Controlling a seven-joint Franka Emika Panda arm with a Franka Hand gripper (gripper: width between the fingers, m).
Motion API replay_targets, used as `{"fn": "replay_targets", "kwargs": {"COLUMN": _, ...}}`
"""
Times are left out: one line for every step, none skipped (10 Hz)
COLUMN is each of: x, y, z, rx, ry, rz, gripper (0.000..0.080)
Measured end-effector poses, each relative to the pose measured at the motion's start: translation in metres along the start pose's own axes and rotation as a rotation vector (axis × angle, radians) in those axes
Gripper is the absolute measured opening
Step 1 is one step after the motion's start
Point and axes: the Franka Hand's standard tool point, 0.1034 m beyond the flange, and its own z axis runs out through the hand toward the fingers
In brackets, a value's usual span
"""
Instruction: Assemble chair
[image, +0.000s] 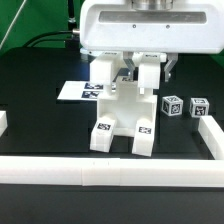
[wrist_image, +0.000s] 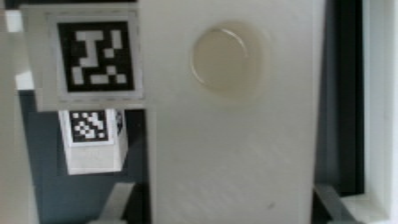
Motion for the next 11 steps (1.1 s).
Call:
{"fn": "replay_targets", "kwargs": {"x": 0.000, "y": -0.001, "z": 0.003, "rx": -0.002, "ry": 0.004, "rz": -0.003, "gripper": 0.0285}}
{"fn": "replay_targets", "kwargs": {"x": 0.000, "y": -0.001, "z": 0.008, "rx": -0.005, "ry": 0.004, "rz": -0.005, "gripper": 0.0285}}
{"fn": "replay_targets", "kwargs": {"x": -0.002, "y": 0.000, "z": 0.012, "rx": -0.008, "ry": -0.002, "rz": -0.006, "gripper": 0.0285}}
{"fn": "replay_targets", "kwargs": {"x": -0.002, "y": 0.001, "z": 0.016, "rx": -0.011, "ry": -0.004, "rz": -0.006, "gripper": 0.0285}}
{"fn": "replay_targets", "kwargs": {"x": -0.003, "y": 0.002, "z": 0.022, "rx": -0.016, "ry": -0.011, "rz": -0.008, "gripper": 0.0285}}
{"fn": "replay_targets", "kwargs": {"x": -0.001, "y": 0.002, "z": 0.027, "rx": -0.021, "ry": -0.015, "rz": -0.011, "gripper": 0.0285}}
{"fn": "replay_targets", "kwargs": {"x": 0.003, "y": 0.002, "z": 0.031, "rx": -0.024, "ry": -0.015, "rz": -0.012, "gripper": 0.0285}}
{"fn": "replay_targets", "kwargs": {"x": 0.008, "y": 0.000, "z": 0.032, "rx": -0.025, "ry": -0.010, "rz": -0.014, "gripper": 0.0285}}
{"fn": "replay_targets", "kwargs": {"x": 0.013, "y": -0.001, "z": 0.032, "rx": -0.025, "ry": -0.003, "rz": -0.015, "gripper": 0.0285}}
{"fn": "replay_targets", "kwargs": {"x": 0.017, "y": -0.002, "z": 0.032, "rx": -0.025, "ry": 0.001, "rz": -0.016, "gripper": 0.0285}}
{"fn": "replay_targets", "kwargs": {"x": 0.023, "y": -0.002, "z": 0.032, "rx": -0.025, "ry": 0.006, "rz": -0.016, "gripper": 0.0285}}
